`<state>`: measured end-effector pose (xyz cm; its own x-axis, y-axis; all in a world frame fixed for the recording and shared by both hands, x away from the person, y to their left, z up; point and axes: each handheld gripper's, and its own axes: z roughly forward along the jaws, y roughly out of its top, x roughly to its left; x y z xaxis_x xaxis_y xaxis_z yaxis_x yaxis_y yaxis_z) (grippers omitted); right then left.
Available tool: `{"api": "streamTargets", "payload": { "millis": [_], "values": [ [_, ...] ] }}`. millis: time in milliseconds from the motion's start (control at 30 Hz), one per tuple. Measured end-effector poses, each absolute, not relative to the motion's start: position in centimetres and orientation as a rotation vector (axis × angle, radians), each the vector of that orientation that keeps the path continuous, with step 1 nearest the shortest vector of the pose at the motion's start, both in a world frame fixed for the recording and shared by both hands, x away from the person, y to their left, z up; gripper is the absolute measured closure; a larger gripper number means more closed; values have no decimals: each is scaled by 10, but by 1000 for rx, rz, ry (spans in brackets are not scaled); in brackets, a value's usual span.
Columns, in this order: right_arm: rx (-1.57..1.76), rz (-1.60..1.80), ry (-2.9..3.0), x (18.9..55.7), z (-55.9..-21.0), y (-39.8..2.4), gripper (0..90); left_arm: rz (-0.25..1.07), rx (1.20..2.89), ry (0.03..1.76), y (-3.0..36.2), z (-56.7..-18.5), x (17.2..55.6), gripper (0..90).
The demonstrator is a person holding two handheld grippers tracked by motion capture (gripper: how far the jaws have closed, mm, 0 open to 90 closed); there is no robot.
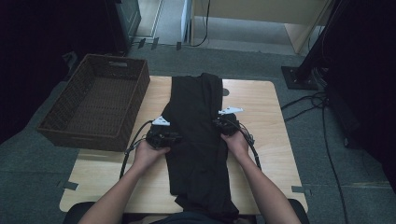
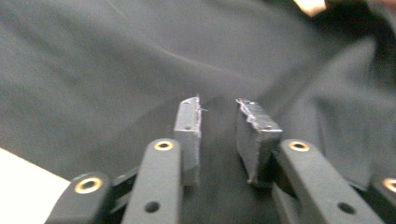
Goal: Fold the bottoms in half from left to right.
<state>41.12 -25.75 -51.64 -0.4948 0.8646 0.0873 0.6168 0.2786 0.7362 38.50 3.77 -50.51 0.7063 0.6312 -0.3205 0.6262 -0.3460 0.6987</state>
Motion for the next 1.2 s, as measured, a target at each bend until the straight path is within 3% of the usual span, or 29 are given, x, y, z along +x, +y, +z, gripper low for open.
{"api": "streamTargets", "payload": {
  "millis": [100,267,500,700,800,833,867,967,1200],
  "values": [
    [1330,1055,2248,401,-516,-259,891,39,2024,970,38,-495,394,583],
    [1336,1100,2261,384,-517,-259,890,101,2039,981,37,-485,416,568],
    [1314,1101,2281,367,-517,-259,890,147,2090,1005,22,-497,451,525],
    [1335,1121,2271,361,-518,-263,889,224,2166,970,10,-509,457,500],
    [1314,1109,2265,357,-518,-263,889,307,2195,901,6,-511,451,582],
    [1316,1106,2257,355,-519,-263,889,336,2203,858,6,-513,447,639],
    [1320,1107,2257,354,-518,-263,889,326,2196,832,7,-514,445,754],
    [1314,1106,2240,347,-519,-265,889,268,2182,831,10,-515,440,882],
    [1337,1107,2280,327,-517,-270,887,208,2202,803,12,-514,413,896]
  ]
}}
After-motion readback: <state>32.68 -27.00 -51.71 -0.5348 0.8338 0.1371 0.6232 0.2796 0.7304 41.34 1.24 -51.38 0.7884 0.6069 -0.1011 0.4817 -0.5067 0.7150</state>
